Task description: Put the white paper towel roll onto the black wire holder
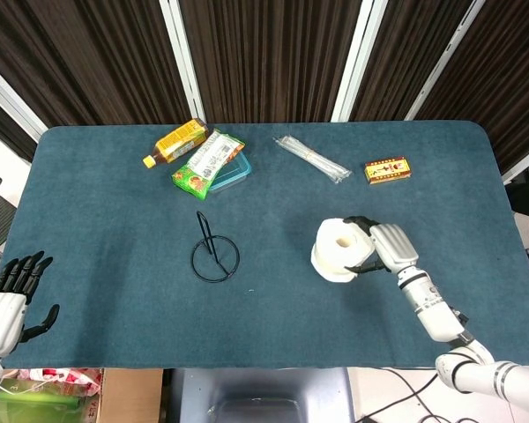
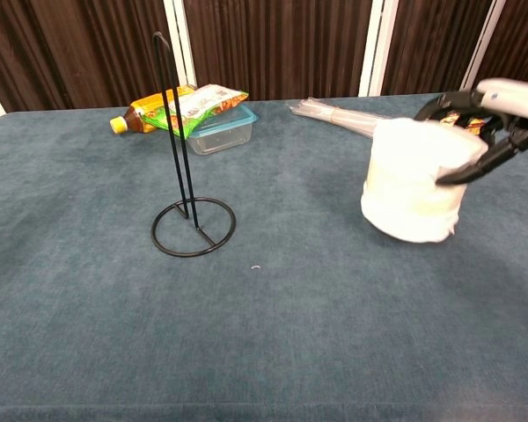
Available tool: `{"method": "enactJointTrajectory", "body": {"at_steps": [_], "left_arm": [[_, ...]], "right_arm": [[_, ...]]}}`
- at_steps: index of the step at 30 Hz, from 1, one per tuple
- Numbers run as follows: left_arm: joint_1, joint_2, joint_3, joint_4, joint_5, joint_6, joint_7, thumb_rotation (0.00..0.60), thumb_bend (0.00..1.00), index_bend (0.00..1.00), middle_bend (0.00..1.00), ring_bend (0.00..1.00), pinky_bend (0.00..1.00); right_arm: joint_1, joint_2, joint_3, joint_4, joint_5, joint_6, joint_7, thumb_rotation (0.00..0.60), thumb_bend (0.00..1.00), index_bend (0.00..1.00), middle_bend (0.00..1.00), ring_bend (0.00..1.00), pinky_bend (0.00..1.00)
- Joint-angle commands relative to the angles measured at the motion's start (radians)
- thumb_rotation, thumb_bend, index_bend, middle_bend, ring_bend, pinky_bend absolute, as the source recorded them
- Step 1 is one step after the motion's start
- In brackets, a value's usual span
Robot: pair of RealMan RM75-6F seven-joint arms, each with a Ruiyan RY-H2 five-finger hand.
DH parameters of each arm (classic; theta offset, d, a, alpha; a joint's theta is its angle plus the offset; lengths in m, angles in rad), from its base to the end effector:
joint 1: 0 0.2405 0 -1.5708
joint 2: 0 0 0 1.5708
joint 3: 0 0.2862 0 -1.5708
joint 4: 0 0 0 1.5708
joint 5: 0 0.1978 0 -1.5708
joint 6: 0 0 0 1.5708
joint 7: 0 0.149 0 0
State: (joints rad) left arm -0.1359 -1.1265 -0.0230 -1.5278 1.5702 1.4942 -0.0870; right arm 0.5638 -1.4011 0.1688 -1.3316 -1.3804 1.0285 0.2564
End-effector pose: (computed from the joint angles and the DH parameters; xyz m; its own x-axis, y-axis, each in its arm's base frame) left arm -0.3309 0.2000 0.1818 0.3925 0.0001 0.9197 0.9132 -0.1186 -0.3898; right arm -0.2565 -0.3602 0.0708 0.1742 -0.2294 0.9576 -0.9628 -0.2437 0.1168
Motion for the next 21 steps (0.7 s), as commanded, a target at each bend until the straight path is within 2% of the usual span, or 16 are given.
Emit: {"method": "enactJointTrajectory", "body": {"at_steps": [1,6,10,15,21], "left_arm": [[0.000,-0.004,-0.002,0.006,0.003,0.006,-0.003,0.600,0.40,0.05,0.00,0.00,0.03],[-0.003,-0.011,-0.002,0.011,0.003,0.001,0.002,0.600,0.40,0.05,0.00,0.00,0.04],[-0.004,-0.013,-0.006,0.012,-0.008,-0.005,0.007,0.600,0.40,0.05,0.00,0.00,0.04],[-0.013,-0.017,-0.011,0.015,-0.025,-0.027,0.016,0.600,0.40,0.05,0.00,0.00,0.04],[-0.021,-0.018,-0.017,0.019,-0.047,-0.051,0.013,0.600,0.40,0.05,0.00,0.00,0.04]], "right_arm": [[-0.022,-0.006,0.035,-0.019,-0.021,0.083,0.063,0.600,0.27,0.89,0.73,0.74,0.81],[-0.012,0.038,0.083,-0.128,-0.030,0.123,0.122,0.600,0.27,0.89,0.73,0.74,0.80],[0.025,0.122,0.163,-0.320,0.006,0.100,0.134,0.600,0.28,0.89,0.73,0.74,0.80],[0.097,0.163,0.261,-0.514,0.097,0.073,-0.008,0.600,0.27,0.88,0.73,0.74,0.79],[0.218,0.116,0.349,-0.615,0.262,0.078,-0.242,0.600,0.27,0.88,0.73,0.74,0.79]]}}
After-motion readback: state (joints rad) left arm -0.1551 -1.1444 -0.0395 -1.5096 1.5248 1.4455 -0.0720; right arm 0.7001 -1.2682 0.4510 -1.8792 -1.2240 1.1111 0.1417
